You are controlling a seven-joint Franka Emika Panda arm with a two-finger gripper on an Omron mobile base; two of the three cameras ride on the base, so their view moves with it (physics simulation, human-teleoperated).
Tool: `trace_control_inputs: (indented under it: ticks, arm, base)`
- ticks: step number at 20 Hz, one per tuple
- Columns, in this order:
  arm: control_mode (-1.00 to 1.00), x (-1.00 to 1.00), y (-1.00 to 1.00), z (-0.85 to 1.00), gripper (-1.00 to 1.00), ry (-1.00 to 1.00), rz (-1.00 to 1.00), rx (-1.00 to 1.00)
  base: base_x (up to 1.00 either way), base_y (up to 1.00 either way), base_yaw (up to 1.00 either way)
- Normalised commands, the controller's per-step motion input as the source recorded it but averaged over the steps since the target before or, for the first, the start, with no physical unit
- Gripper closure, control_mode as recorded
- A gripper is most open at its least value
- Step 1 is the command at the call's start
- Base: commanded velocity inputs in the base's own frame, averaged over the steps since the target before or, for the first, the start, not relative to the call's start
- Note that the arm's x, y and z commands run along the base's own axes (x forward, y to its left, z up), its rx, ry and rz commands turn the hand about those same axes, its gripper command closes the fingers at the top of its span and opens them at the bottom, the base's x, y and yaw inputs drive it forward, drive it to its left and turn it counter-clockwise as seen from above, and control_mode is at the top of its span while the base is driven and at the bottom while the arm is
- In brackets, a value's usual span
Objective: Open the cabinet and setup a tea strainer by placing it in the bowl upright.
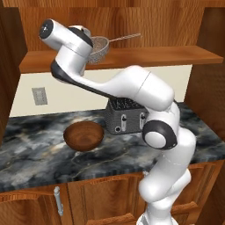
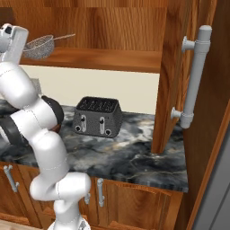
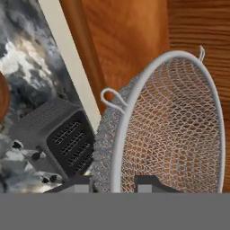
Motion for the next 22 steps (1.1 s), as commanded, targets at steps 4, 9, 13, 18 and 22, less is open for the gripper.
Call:
trace_control_inputs:
  ticks: [4, 9, 13, 18, 22]
  arm:
    - [-1.0, -1.0, 0.16, 0.06, 1.0, 0.0, -0.31, 0.2]
    - [-1.0, -1.0, 0.16, 0.17, 1.0, 0.0, -0.31, 0.24]
    - [-1.0, -1.0, 0.07, 0.13, 1.0, 0.0, -0.29, 0.26]
    - [-1.0, -1.0, 0.0, -0.01, 1.0, 0.0, -0.19, 0.19]
    - [-1.0, -1.0, 0.0, -0.22, 1.0, 0.0, -0.12, 0.12]
  base:
    - [0.0, 0.0, 0.0]
    - [0.0, 0.0, 0.0]
    - [0.0, 0.0, 0.0]
    - [0.0, 0.0, 0.0]
    - [0.0, 0.0, 0.0]
